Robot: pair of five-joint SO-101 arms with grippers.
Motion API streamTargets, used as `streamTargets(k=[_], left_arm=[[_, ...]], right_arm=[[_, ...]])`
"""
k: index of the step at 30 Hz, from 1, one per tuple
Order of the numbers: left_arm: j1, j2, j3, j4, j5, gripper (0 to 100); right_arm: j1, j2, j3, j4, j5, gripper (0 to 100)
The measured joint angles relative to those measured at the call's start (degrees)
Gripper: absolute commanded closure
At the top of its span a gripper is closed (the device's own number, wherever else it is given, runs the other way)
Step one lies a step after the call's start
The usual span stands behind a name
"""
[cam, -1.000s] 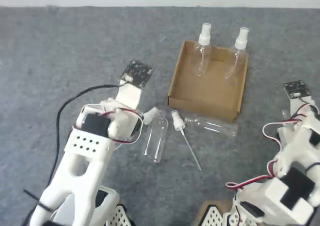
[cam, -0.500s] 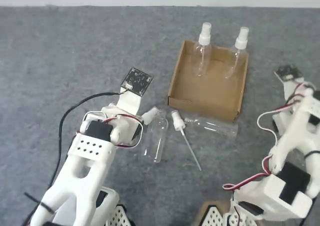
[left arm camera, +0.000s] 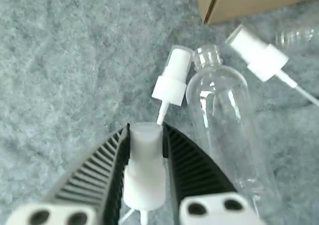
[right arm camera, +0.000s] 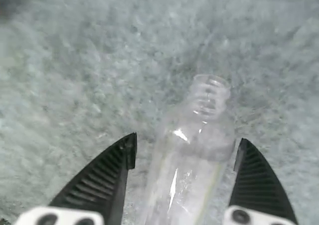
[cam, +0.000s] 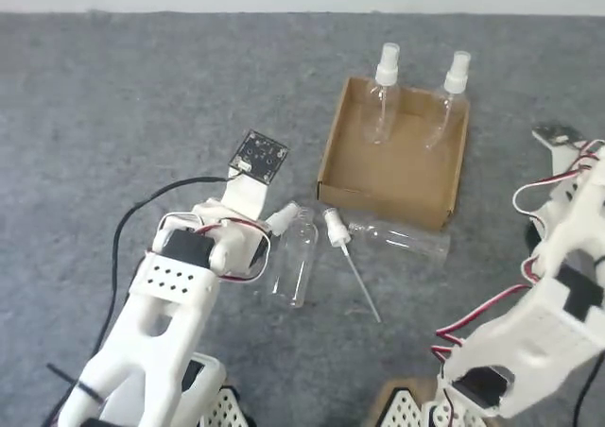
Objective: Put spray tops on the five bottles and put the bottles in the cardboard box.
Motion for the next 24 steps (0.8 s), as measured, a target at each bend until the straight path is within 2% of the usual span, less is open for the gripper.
streamTargets(k=[16,24], left_arm=[[0.0,0.0,0.3,-1.3,0.0,99],[0.0,0.0,0.3,-1.3,0.0,99]], right_arm=[[0.6,4.2,-3.0,-2.4,-0.5,76.8],[0.6,4.2,-3.0,-4.4,-1.8,93.2]])
